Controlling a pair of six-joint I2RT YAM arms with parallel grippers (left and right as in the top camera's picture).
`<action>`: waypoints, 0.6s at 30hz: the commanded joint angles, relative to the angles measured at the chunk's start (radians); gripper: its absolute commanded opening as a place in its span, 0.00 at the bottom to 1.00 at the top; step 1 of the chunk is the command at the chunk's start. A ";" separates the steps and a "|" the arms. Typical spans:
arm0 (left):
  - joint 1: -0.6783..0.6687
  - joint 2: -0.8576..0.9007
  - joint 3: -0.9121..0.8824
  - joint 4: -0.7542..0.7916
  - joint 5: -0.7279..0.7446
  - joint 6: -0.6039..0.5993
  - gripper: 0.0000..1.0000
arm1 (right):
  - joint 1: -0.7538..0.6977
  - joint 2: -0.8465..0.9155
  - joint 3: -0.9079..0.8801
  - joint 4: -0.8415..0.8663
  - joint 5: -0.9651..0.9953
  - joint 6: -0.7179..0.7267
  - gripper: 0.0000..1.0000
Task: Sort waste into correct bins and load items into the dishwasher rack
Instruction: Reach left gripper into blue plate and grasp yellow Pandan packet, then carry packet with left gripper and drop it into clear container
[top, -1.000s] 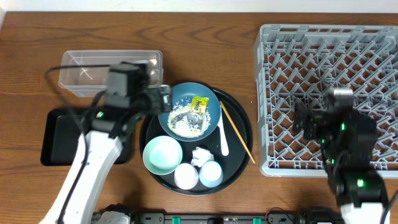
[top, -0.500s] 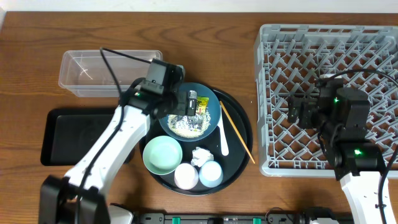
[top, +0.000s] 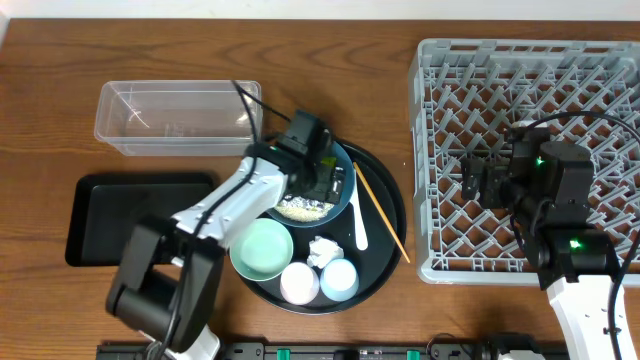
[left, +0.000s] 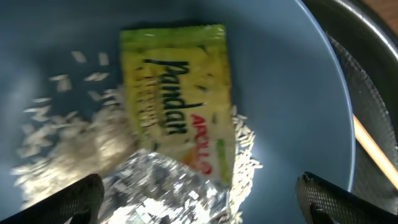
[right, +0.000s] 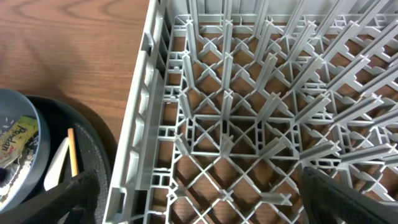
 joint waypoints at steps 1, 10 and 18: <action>-0.023 0.028 0.014 0.016 -0.034 0.003 0.96 | 0.008 0.000 0.022 -0.001 -0.005 0.003 0.99; -0.033 0.048 0.014 0.046 -0.107 0.003 0.61 | 0.008 0.000 0.022 -0.001 -0.005 0.003 0.96; -0.034 0.084 0.014 0.045 -0.106 0.002 0.43 | 0.008 0.000 0.022 0.000 -0.005 0.003 0.96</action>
